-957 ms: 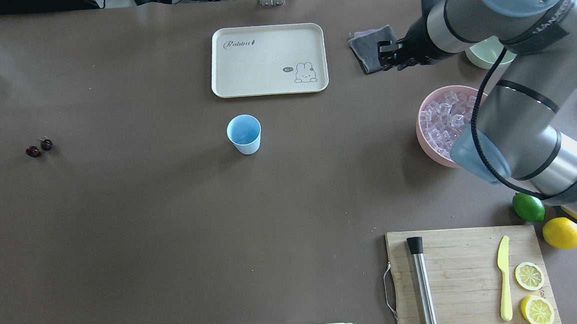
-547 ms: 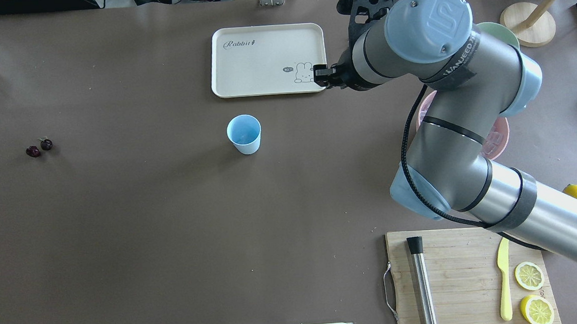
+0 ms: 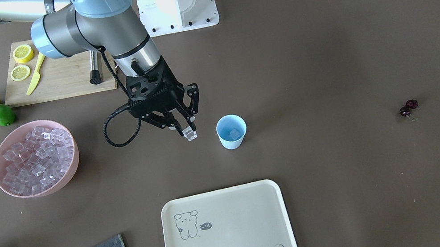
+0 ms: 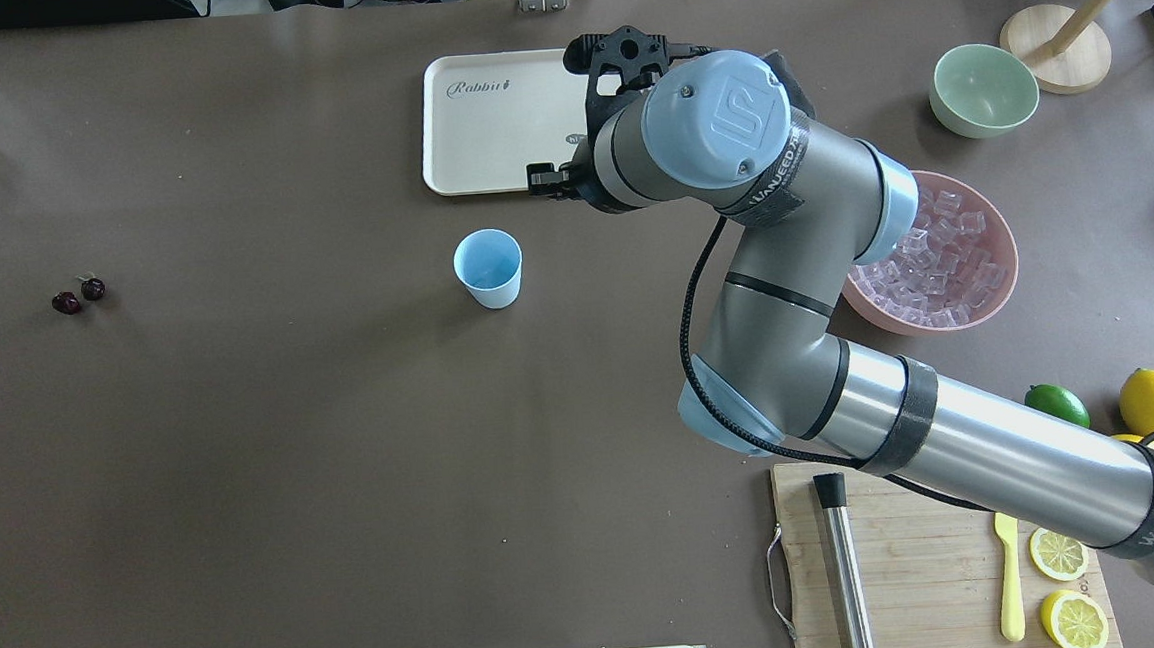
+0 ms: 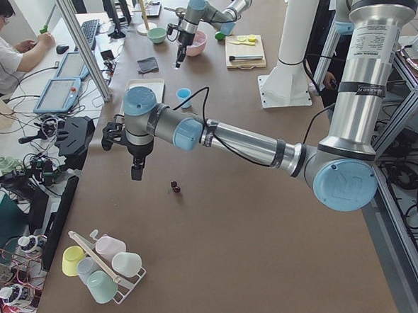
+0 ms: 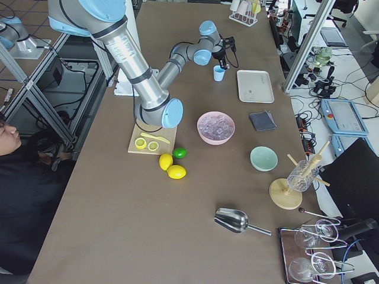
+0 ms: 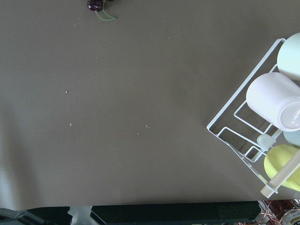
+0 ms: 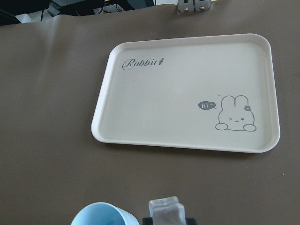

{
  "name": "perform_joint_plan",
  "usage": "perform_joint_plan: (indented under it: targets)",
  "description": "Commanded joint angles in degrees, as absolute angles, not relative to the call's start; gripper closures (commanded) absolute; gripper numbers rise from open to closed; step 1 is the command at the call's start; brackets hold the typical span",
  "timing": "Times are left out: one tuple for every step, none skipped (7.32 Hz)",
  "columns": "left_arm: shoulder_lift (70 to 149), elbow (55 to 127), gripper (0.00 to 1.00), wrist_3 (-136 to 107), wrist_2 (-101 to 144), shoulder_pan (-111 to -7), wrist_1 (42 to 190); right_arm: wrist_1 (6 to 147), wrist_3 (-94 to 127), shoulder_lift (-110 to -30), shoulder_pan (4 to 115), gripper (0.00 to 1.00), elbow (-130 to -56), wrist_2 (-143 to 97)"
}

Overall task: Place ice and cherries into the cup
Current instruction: 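Carry the second ice cube with the right gripper to the blue cup, then open the right gripper above the blue cup to release the cube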

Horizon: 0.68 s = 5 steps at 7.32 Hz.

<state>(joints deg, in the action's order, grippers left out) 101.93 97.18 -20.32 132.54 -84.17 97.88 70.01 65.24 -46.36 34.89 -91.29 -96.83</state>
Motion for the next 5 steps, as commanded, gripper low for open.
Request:
perform_joint_plan:
  targets:
    - [101.87, 97.03, 0.02, -20.3, 132.54, -84.11, 97.91, 64.71, 65.21, -41.6, 32.71, 1.0, -84.06, -94.85]
    - [101.69, 97.03, 0.02, -20.3, 132.54, -84.11, 97.91, 62.69, 65.21, -40.62, 31.83, 1.0, -82.11, -94.4]
    - [101.6, 96.94, 0.02, -20.3, 132.54, -84.11, 97.91, 62.32, 65.04, -40.26, 31.12, 1.0, -81.22, -93.87]
    - [101.51, 96.94, 0.02, -20.3, 132.54, -84.11, 97.91, 62.31, 64.87, -39.91, 30.33, 1.0, -80.51, -93.52]
    - [101.43, 96.94, 0.02, -20.3, 132.54, -84.11, 97.91, 62.31, 64.86, -39.82, 29.8, 1.0, -79.99, -93.43]
